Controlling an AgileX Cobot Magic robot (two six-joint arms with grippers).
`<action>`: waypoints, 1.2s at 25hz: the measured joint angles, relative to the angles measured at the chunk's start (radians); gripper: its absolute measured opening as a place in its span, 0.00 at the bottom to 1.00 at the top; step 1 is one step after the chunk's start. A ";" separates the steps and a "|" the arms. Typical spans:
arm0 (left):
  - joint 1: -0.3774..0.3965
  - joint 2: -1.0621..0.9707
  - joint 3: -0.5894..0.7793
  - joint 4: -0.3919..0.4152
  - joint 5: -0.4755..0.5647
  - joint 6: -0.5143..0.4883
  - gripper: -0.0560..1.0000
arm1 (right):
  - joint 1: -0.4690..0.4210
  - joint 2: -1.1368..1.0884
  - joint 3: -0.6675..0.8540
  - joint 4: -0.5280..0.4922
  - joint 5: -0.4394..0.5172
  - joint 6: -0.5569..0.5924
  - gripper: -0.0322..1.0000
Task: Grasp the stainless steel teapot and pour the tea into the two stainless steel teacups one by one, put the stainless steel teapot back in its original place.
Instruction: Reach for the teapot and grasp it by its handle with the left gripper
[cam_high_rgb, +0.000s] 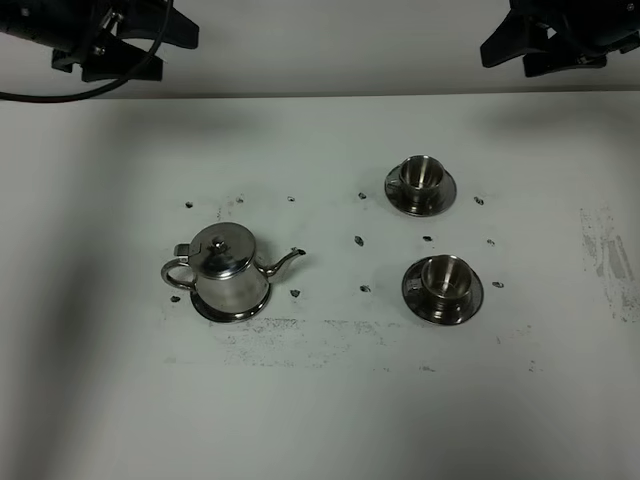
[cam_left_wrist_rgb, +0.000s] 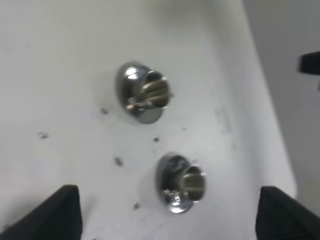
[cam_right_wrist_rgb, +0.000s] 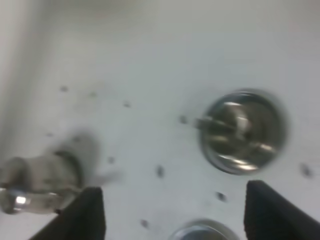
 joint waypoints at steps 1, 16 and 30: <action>0.000 -0.012 0.000 0.026 0.000 -0.005 0.71 | 0.000 -0.016 0.000 -0.035 0.001 0.021 0.61; 0.000 -0.069 0.000 0.100 0.001 -0.028 0.71 | -0.001 -0.527 0.424 -0.497 0.002 0.209 0.61; 0.000 -0.069 0.000 0.101 0.001 -0.014 0.71 | -0.001 -1.339 1.107 -0.564 -0.188 0.263 0.61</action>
